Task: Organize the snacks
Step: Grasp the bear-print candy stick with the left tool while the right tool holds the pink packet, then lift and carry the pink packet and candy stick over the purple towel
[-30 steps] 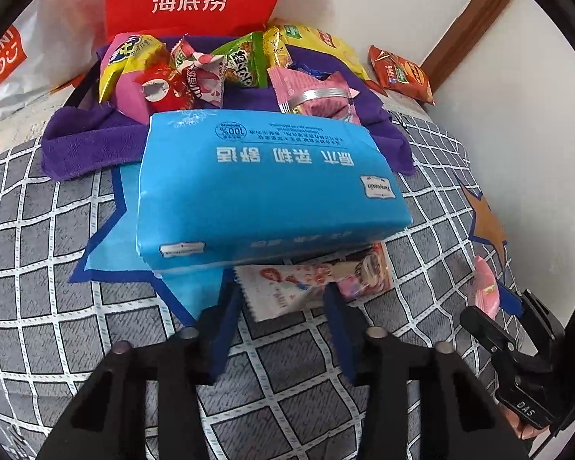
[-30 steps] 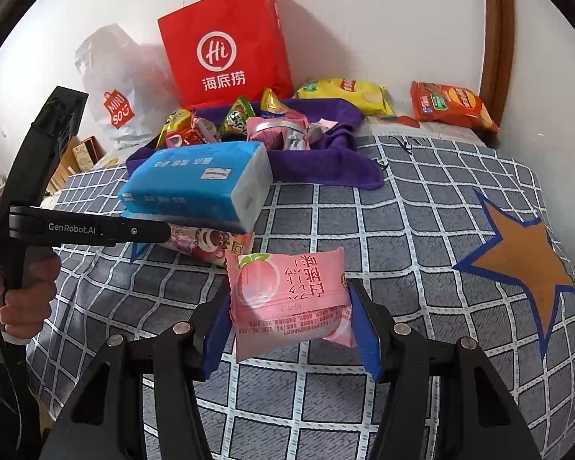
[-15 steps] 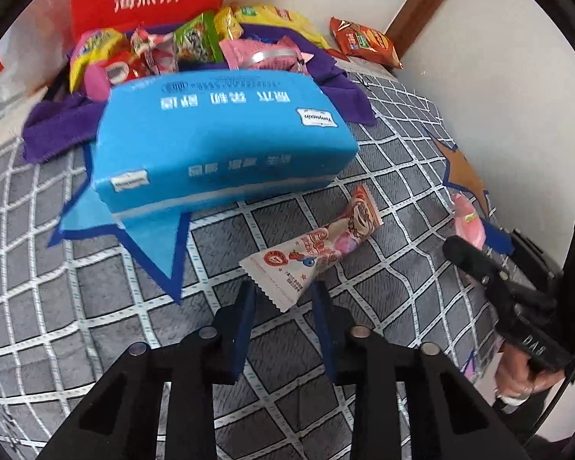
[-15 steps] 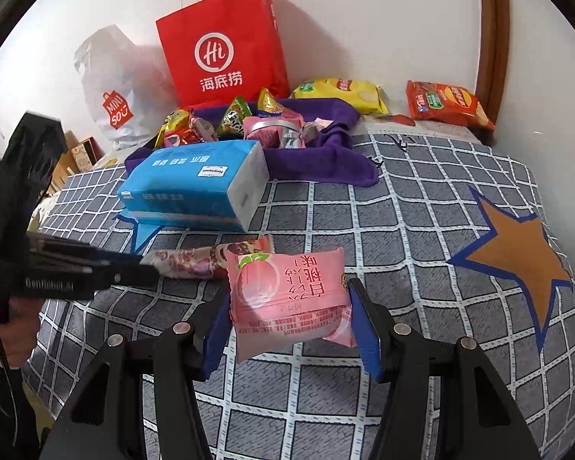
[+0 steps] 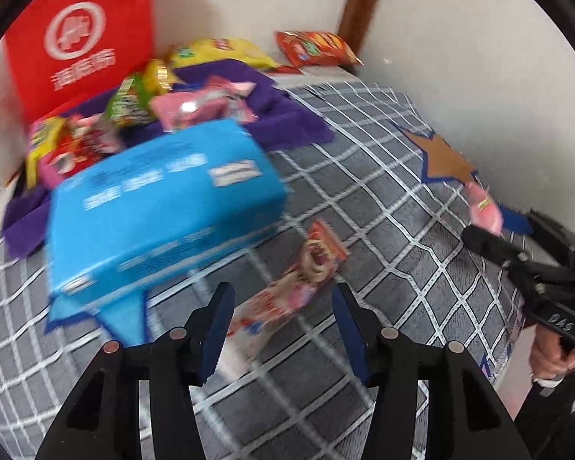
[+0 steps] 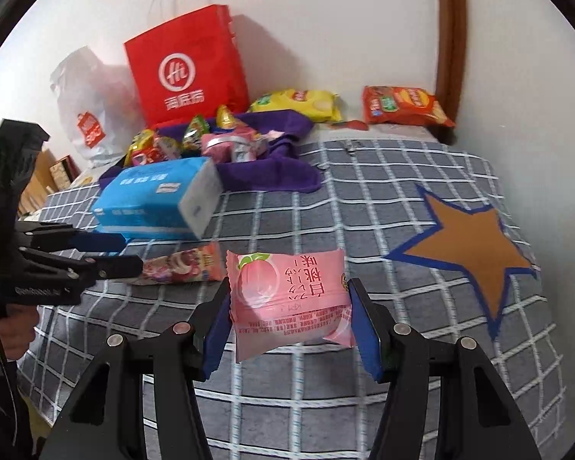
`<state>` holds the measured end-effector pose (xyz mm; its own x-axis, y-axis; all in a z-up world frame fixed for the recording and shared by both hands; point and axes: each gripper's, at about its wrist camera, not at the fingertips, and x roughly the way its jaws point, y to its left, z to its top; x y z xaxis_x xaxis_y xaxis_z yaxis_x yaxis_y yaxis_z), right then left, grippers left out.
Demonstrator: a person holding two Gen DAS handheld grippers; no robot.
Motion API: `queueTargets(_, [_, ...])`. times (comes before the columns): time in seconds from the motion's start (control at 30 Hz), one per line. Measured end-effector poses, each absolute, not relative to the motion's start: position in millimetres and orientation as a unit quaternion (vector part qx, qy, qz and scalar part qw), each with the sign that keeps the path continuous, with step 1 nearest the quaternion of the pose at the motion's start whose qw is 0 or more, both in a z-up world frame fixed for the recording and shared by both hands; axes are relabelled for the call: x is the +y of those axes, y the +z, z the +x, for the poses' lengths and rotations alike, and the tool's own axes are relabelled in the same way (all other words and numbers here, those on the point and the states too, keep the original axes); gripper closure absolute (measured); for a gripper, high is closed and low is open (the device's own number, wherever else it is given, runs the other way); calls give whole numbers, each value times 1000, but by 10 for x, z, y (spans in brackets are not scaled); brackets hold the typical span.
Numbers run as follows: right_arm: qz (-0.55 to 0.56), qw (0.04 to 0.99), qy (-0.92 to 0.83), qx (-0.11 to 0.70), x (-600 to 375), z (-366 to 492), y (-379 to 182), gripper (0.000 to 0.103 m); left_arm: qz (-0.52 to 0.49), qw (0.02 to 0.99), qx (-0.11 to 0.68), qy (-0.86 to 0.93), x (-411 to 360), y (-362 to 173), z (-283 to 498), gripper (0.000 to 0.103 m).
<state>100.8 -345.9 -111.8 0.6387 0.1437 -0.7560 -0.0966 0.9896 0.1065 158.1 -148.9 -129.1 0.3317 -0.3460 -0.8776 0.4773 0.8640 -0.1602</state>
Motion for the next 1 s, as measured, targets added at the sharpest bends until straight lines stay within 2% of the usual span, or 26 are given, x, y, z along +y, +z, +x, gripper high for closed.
queueTargets(0.2, [33,907,45,418,-3668,932,-1095,46,97,796,534,-266,-1724,-1531,1552,55])
queueTargets(0.23, [33,907,42,419,-3694,925,-1097,46,104,802,525,-264,-1733,-1524,1526,65])
queueTargets(0.3, [30,907,35,419,-3731,923,-1104,46,119,806,517,-260,-1755,-1531,1486,78])
queueTargets(0.4, [33,907,34,420,-3749,933,-1104,46,123,807,515,-262,-1759,-1513,1458,84])
queueTargets(1.0, [15,916,60,397,-3177,1004,-805,47,42,846,484,-219,-1029,-775,1337,85])
